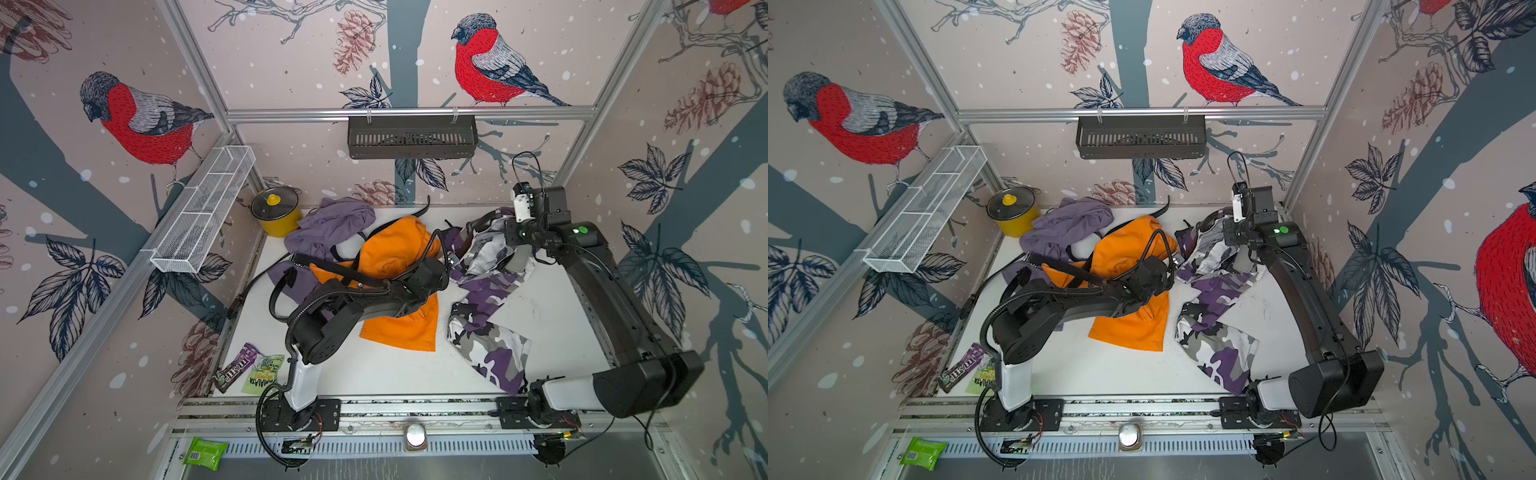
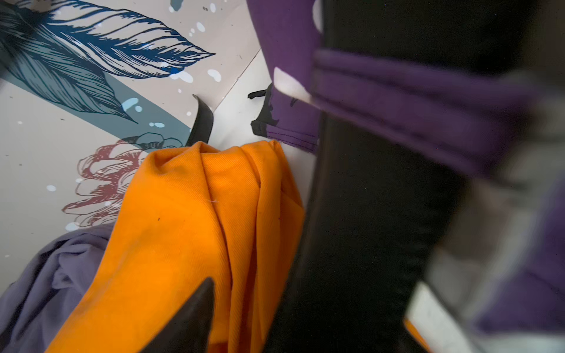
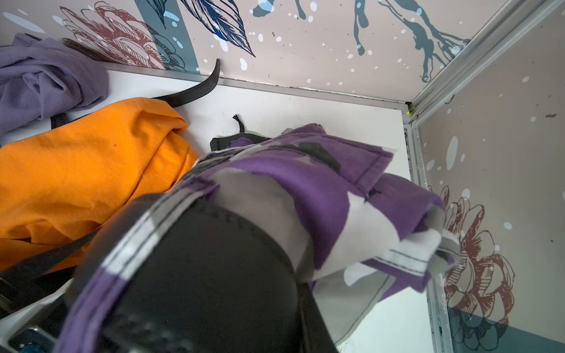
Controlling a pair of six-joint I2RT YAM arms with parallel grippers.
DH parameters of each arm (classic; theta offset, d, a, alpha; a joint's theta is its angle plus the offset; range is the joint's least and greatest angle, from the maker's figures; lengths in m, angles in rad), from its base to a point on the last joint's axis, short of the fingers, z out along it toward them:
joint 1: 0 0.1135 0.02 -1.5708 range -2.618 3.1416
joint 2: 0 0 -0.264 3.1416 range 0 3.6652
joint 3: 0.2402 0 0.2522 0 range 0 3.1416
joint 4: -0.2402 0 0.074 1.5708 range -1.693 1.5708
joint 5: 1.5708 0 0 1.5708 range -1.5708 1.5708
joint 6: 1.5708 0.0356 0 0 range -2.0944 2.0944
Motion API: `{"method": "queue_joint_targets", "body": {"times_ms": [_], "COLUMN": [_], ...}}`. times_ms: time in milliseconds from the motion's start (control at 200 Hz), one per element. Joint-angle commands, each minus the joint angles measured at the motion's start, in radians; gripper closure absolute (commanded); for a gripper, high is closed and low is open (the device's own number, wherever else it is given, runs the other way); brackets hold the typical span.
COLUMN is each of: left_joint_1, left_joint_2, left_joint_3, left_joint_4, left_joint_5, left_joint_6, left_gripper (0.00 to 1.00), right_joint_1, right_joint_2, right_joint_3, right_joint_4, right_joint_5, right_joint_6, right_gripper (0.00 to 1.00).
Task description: Remove the belt from the trousers
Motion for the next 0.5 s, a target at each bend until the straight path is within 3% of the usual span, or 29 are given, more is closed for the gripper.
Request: {"method": "queue_joint_targets", "body": {"times_ms": [0,85,215,315,495], "left_joint_1": [-0.002,0.001,0.024,0.057,0.136], "left_joint_2": [-0.009,-0.059,-0.189,-0.321,-0.501], "left_joint_3": [0.004,-0.022,-0.076,-0.128,-0.184], "left_joint_4": [0.141,0.151,0.095,0.051,-0.034], "left_joint_5": [-0.136,-0.165,-0.157,-0.110,-0.048], "left_joint_6": [0.043,0.030,-0.063,-0.140,-0.232], "left_gripper": [0.78,1.00,1.00,1.00,1.00], "right_joint_1": [-0.010,-0.025,-0.057,-0.085,-0.121], "right_joint_2": [-0.017,-0.024,-0.030,-0.034,-0.032], "right_joint_3": [-0.006,-0.026,-0.061,-0.091,-0.123], "right_joint_4": [0.046,0.059,0.086,0.120,0.172], "right_joint_5": [-0.037,-0.032,-0.023,-0.018,-0.019], "right_joint_6": [0.000,-0.002,-0.007,-0.006,-0.007], "right_gripper": [0.82,0.80,0.76,0.63,0.61]}}
